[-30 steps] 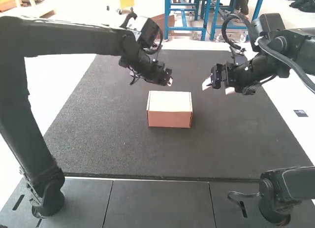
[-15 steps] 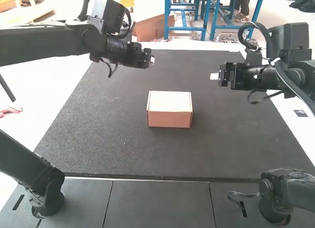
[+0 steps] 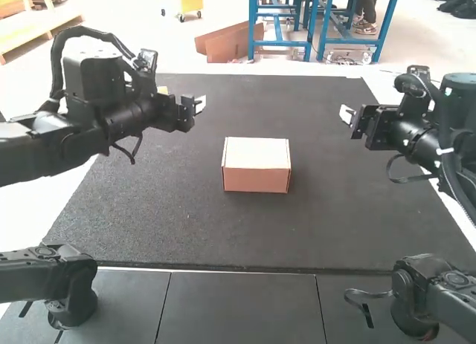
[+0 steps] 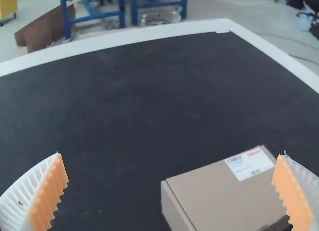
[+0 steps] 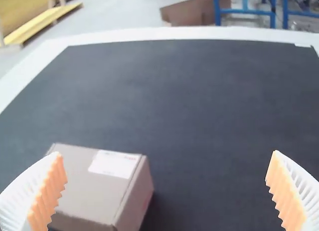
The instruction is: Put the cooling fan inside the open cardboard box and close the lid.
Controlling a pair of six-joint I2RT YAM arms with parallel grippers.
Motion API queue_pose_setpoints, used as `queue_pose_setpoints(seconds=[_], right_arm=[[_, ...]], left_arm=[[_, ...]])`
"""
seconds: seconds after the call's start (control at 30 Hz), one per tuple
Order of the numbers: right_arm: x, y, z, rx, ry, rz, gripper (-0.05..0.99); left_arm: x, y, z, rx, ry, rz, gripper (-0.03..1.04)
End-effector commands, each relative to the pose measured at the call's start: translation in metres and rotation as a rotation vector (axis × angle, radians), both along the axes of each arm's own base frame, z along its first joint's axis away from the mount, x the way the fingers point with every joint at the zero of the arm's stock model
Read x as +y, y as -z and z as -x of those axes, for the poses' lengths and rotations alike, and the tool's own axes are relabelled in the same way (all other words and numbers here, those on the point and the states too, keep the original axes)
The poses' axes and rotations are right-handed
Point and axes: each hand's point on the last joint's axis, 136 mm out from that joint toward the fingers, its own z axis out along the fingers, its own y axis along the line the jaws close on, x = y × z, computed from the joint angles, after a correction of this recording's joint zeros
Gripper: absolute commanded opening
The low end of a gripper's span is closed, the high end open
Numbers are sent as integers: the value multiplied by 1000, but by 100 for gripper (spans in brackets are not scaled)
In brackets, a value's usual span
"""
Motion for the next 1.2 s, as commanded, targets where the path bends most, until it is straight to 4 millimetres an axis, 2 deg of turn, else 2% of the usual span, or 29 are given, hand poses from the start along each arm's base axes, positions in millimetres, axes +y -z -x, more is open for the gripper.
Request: queue_pose_setpoints(seconds=[0.0,0.17,0.33,0.4,0.5,0.67,0.77,0.9,1.0,1.1,1.17], right_arm=[[-13,-5,0,-67,65,28,92],[-14,-9,3,-172,60,77,92],[-18,-1,4,-225,77,101,92],[-19,1,4,-247,86,99,92],[-21,-8,3,-297,101,87,92],[-25,9,2,-307,123,93,92],[-29,22,3,-316,134,93,92],[-37,42,5,-336,167,126,92],[-47,47,10,-392,202,150,91],[-48,64,7,-316,194,139,90],[-52,67,7,-297,208,120,90]], left_arm=[[12,-7,9,-71,-24,-30,97],[23,6,24,-146,-25,-115,96],[39,-7,43,-327,-68,-40,96],[46,-4,50,-372,-86,-33,96],[57,-2,61,-435,-113,-19,96],[68,12,72,-474,-135,-9,96],[70,26,76,-467,-131,-34,96],[71,47,71,-414,-140,-65,96],[76,64,66,-340,-163,-72,96],[80,73,64,-277,-181,-5,96],[84,87,62,-226,-196,-27,96]])
